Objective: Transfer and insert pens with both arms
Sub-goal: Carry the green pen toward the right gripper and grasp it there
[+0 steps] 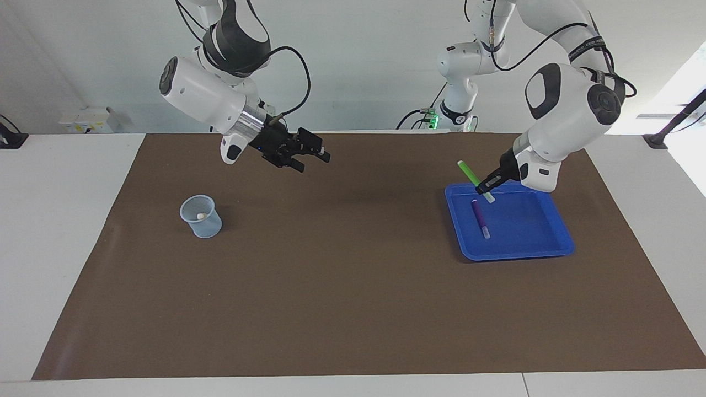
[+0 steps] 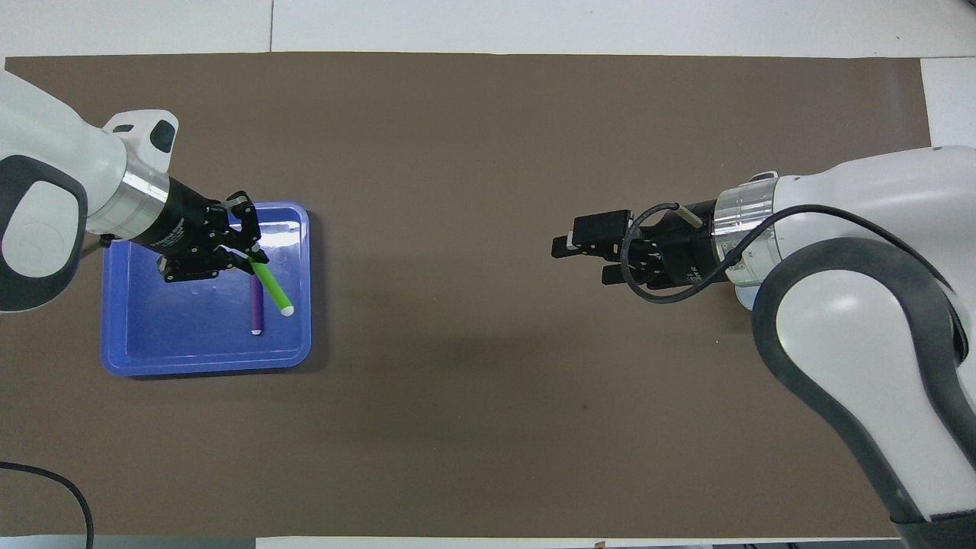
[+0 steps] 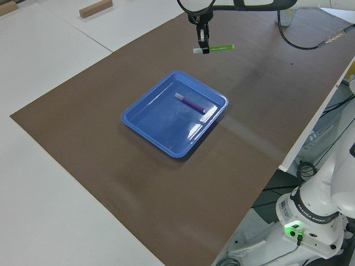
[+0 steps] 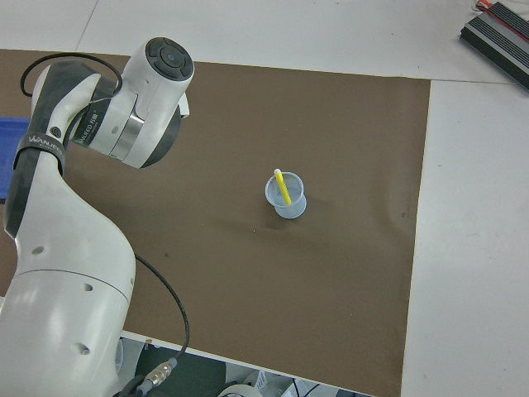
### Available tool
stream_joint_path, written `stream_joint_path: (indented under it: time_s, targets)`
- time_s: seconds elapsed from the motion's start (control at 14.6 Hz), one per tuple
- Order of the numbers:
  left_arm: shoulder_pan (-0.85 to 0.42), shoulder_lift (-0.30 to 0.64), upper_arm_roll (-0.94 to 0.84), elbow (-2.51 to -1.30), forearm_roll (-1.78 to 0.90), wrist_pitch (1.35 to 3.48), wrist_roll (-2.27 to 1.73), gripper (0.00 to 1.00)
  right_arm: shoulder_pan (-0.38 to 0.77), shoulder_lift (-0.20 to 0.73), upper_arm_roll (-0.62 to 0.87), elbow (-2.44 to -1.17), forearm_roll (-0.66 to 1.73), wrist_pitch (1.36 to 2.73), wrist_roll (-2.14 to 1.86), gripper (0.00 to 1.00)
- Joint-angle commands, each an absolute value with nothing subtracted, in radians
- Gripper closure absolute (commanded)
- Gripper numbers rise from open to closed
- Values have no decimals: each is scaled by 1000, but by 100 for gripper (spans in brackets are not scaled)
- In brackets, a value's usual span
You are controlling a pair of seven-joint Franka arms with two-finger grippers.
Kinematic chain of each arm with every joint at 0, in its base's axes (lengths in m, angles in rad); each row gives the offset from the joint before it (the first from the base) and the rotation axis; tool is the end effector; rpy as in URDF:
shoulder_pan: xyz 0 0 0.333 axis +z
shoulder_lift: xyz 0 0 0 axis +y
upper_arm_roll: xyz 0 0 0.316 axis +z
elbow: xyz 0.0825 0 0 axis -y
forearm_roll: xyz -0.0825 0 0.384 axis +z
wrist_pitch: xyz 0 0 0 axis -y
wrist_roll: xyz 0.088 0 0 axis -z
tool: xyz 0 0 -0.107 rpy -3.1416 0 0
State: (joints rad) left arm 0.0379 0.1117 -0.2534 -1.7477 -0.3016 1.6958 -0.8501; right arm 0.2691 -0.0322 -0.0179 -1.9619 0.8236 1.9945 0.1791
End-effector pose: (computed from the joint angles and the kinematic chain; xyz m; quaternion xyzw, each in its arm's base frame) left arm 0.5606 -0.1462 0.4946 0.9248 0.3355 -0.1501 0.0983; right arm 0.5336 0.1833 0.5112 -0.9207 0.1196 0.0501 0.3681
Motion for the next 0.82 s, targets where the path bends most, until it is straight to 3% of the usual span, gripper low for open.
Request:
stream_joint_path:
  time_s: [0.0,0.27,0.75]
  targets:
    - [-18,84,-262,-1744,-426,1710,-1249,100,267,-46,-15,-1982,851,2025,189,0]
    - [-127,68,-278,-1814,-549,1946,-1638,100,268,-43,26,-1980,902,2111,207,0]
    - [-255,-28,-278,-2031,-888,2218,-1681,100,281,-40,52,-1982,900,2175,209,0]
